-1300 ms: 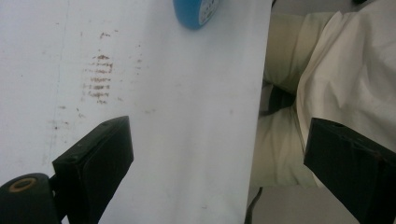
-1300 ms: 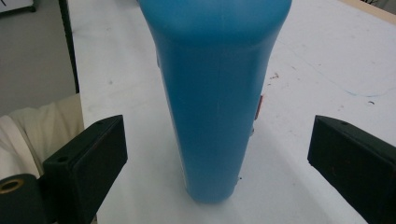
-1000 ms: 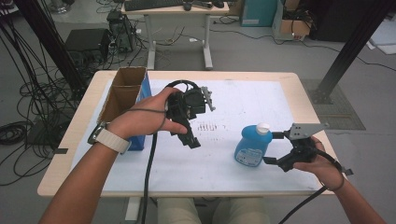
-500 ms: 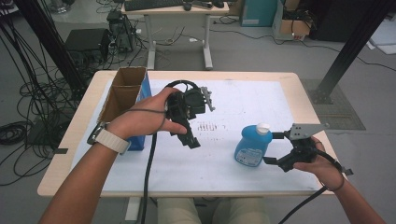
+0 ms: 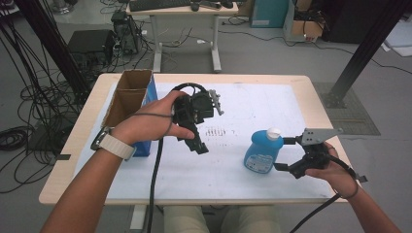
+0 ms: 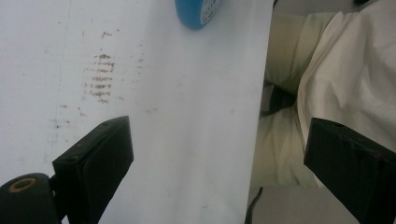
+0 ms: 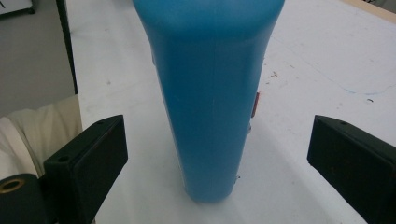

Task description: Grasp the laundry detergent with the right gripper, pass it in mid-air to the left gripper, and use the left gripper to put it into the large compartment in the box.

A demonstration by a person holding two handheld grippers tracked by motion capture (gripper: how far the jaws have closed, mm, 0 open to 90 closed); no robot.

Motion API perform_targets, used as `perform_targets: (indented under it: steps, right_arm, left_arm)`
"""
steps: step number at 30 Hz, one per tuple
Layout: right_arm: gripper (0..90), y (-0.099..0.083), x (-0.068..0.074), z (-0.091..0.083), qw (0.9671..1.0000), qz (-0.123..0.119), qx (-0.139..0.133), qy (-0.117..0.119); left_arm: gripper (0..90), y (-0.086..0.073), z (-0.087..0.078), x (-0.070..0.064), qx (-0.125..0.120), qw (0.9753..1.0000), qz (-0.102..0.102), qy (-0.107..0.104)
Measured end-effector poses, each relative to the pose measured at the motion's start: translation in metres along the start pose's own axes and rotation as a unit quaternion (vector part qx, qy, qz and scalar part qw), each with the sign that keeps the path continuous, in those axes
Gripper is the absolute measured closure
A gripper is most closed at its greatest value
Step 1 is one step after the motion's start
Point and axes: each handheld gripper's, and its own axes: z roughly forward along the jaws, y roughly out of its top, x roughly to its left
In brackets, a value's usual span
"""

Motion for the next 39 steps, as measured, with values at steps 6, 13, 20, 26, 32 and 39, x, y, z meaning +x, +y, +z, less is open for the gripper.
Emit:
perform_targets:
  steps: [6,13,20,26,32,39]
  right_arm:
    - [5.0,0.0001,0.0018,-0.0017,0.9999,0.014,0.006,-0.004]
    - [5.0,-0.0003,0.0004,-0.0006,1.0,0.006,0.0,-0.003]
    - [5.0,-0.0004,0.0002,-0.0004,1.0,0.006,0.0,-0.003]
    - [5.0,-0.0005,0.0007,-0.0007,1.0,0.008,0.002,-0.003]
    - [5.0,-0.0004,0.0002,0.0001,1.0,0.005,-0.001,-0.002]
    - [5.0,-0.0007,0.0004,-0.0006,1.0,0.006,0.001,-0.003]
  left_arm:
    - [8.5,-0.0003,-0.0003,-0.0004,-0.001,1.0,-0.001,0.001]
    - [8.4,-0.0006,-0.0003,-0.0005,-0.002,1.0,0.0,0.001]
    - [8.5,-0.0009,-0.0002,0.0,-0.002,1.0,0.0,0.001]
    - [8.5,-0.001,0.0002,-0.0001,-0.002,1.0,0.0,0.001]
    - [8.4,-0.0011,-0.0004,-0.0003,-0.002,1.0,0.0,0.001]
    - [8.5,-0.0011,-0.0001,-0.0002,-0.002,1.0,0.0,0.001]
